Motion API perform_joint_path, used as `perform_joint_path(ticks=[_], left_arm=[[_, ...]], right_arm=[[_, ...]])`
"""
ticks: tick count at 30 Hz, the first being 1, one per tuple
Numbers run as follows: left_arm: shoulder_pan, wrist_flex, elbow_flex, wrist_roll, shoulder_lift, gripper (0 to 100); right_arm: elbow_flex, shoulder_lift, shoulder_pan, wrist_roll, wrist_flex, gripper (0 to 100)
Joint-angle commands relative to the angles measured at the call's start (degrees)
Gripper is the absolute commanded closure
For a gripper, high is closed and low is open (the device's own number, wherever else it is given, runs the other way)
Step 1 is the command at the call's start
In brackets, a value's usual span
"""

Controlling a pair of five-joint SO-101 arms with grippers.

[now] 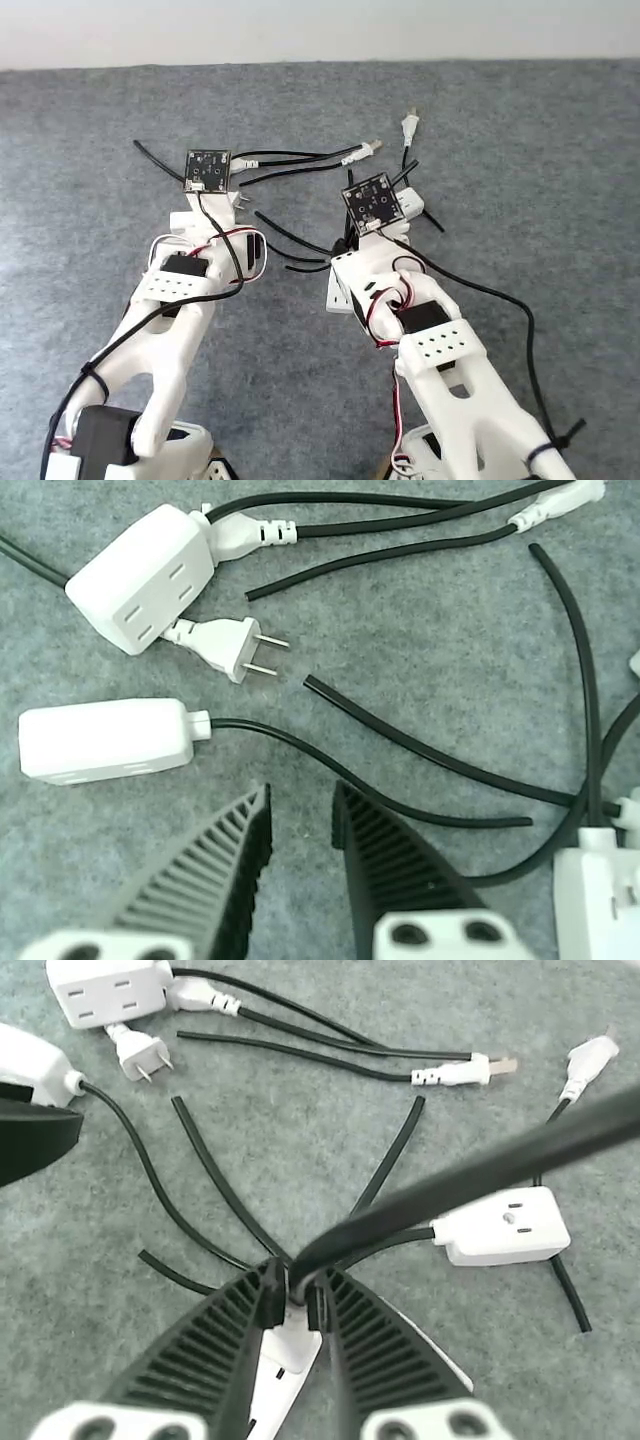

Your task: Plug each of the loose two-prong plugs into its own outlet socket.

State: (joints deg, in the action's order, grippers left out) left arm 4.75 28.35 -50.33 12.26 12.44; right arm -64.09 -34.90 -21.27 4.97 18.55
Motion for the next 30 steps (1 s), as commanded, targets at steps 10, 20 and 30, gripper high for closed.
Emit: perform_joint_path(ticks=[10, 20, 30], left_arm=[[-0.44, -1.23, 0.13, 0.00, 2.11, 90], [-0.44, -4.40, -2.33, -2.81, 2.55, 90], [-0.44, -4.31, -2.33, -2.90, 2.55, 90]], right_arm=[[-2.11, 0.66, -1.89, -0.35, 0.48, 99.1], [-4.22, 0.40, -1.98, 1.32, 3.82, 99.1], [-3.25, 0.75, -1.98, 1.58, 6.29, 99.1]])
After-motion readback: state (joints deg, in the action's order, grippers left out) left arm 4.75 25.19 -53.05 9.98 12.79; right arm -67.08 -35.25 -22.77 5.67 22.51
